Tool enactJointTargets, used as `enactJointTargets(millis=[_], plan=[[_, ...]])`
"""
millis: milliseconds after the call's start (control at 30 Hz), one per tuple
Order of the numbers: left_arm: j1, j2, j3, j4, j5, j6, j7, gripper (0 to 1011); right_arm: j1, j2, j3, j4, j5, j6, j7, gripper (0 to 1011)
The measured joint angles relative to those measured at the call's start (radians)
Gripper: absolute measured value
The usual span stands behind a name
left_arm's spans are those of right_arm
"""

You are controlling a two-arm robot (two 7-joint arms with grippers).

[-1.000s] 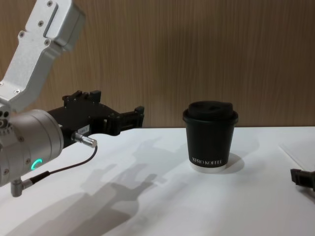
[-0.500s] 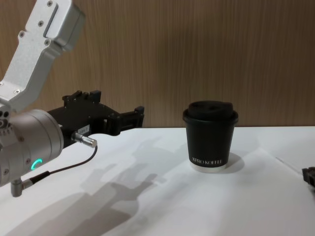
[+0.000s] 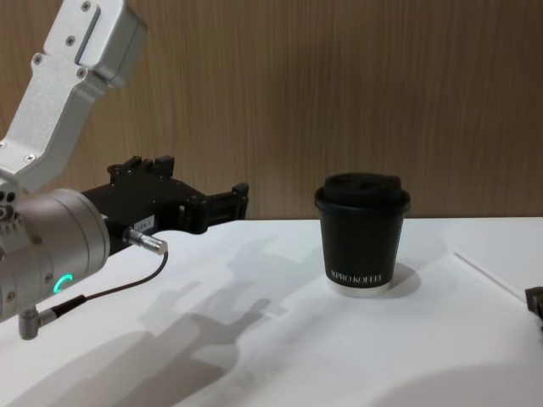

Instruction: Pick up the straw with one hand, pass it to the other hand, and insert it into the cup.

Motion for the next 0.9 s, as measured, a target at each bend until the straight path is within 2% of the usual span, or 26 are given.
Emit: enactJointTargets(millis=[200,533,600,633,900], plan=[[0.0,0.0,0.0,0.0,0.0,0.0,0.0,1003,0.0,0.005,-0.005,0.0,-0.025,-0.042,-0.009,9],[0.0,0.0,0.0,0.0,0.0,0.0,0.0,1003,0.001,0.024,-0.018,-0.01,-0.089,-0.154,-0.026,9],[0.0,0.0,0.0,0.0,0.0,0.0,0.0,1003,0.001,0.025,-0.02,-0.011,-0.094,-0.162,-0.028,9],[0.0,0.0,0.0,0.0,0.0,0.0,0.0,1003,0.001,0.031,-0.023,-0.014,-0.111,-0.191,-0.031,9],[0.0,0.0,0.0,0.0,0.0,0.0,0.0,1003,0.002,0.053,-0.037,-0.028,-0.165,-0.292,-0.036,8]])
